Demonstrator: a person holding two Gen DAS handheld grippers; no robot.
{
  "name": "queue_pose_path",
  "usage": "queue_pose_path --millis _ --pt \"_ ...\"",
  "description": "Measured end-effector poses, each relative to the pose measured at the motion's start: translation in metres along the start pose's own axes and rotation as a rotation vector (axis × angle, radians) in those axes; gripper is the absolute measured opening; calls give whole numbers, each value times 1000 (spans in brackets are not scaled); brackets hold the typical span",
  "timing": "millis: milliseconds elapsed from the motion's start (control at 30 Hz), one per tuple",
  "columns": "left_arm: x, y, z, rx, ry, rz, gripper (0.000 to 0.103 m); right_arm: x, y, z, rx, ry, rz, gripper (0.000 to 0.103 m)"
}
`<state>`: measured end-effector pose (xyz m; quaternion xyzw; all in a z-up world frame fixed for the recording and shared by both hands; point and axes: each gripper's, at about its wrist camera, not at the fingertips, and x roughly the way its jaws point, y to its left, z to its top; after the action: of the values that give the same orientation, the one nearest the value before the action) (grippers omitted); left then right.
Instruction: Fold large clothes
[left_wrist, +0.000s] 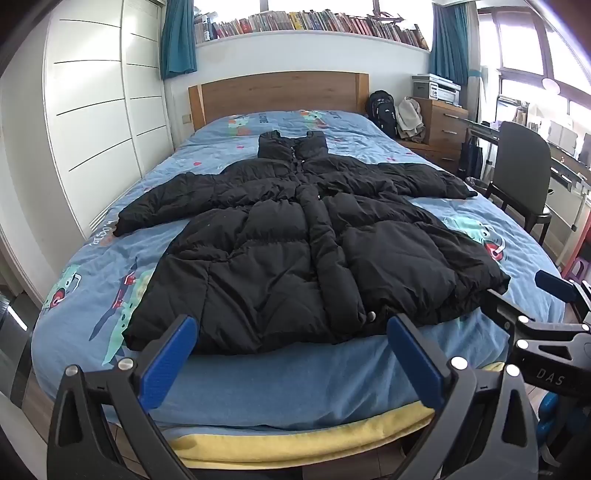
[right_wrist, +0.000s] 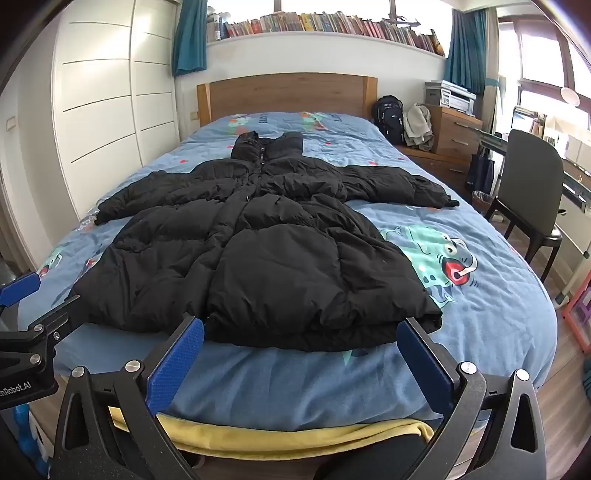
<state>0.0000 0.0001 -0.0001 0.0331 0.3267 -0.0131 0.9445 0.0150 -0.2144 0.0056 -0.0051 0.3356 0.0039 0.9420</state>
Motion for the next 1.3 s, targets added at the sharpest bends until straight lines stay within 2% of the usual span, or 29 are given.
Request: queue_pose_path --millis 567,900,1000,1300 --pt "1 0 0 -1 14 -1 103 1 -1 -2 1 -2 -3 102" --pt "14 -1 -6 -9 33 0 103 12 -7 0 13 14 -12 102" --pt "18 0 -5 -12 42 -4 103 10 -6 0 13 -4 -3 102" --pt "20 -3 -5 6 25 8 103 17 -10 -1 30 5 -6 102"
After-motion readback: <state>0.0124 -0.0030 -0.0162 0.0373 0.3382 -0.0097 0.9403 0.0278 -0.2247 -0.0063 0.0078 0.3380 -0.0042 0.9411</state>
